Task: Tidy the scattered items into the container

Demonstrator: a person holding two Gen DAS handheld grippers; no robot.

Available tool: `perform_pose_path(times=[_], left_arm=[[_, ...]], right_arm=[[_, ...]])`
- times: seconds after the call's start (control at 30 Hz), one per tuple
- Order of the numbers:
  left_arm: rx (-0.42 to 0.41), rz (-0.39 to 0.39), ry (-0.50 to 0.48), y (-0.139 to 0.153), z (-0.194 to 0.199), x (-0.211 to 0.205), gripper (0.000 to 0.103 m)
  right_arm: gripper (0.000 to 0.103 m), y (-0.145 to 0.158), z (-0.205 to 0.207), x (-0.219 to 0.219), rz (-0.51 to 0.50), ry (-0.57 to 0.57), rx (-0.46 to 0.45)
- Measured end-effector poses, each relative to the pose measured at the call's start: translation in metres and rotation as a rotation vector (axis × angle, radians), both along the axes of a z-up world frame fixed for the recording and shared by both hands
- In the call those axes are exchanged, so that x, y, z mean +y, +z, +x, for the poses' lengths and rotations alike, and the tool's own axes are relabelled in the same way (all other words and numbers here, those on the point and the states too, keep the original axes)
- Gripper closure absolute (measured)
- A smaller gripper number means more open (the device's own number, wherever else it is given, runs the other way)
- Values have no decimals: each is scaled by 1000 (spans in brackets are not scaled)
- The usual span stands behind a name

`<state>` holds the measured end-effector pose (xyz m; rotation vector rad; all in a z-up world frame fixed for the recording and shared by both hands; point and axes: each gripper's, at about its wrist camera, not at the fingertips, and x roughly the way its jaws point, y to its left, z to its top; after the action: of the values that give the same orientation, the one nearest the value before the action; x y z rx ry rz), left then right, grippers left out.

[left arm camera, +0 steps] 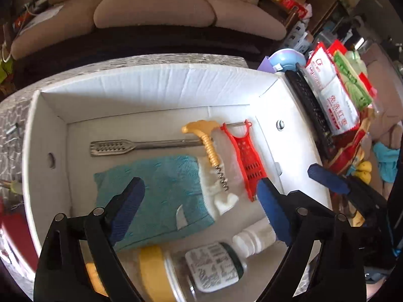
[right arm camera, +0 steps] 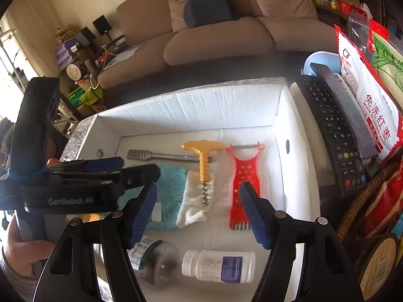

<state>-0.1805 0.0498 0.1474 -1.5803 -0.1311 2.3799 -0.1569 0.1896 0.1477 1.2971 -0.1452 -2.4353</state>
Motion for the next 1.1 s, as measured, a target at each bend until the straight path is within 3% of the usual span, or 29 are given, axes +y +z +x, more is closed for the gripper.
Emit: perform_pose_path(times=[0.13,0.37,0.53,0.67,0.9,1.03,1.1], left_arm=[[-7,8,33,17,32,-21,9],[36,14,69,53,92,-48,8],[45,0,91,63,134,-61,0],[69,-14,112,74,172,-71,0],[126,-43,129,98,236,-90,0],[156,-56,137,108,269,-101,0],[156,-54,141,109,283,-108,0]], right_arm=[[21,9,27,-9,0,-18,17],[20,29,74,-17,60,-34,37],[20,42,113,-19,70,-47,48],[19,51,144,-19,68,-55,60],[17,75,209,-35,120,-45,149],[0,85,239,-51,129,-22,184],[0,89,253,-59,133,-10,204]])
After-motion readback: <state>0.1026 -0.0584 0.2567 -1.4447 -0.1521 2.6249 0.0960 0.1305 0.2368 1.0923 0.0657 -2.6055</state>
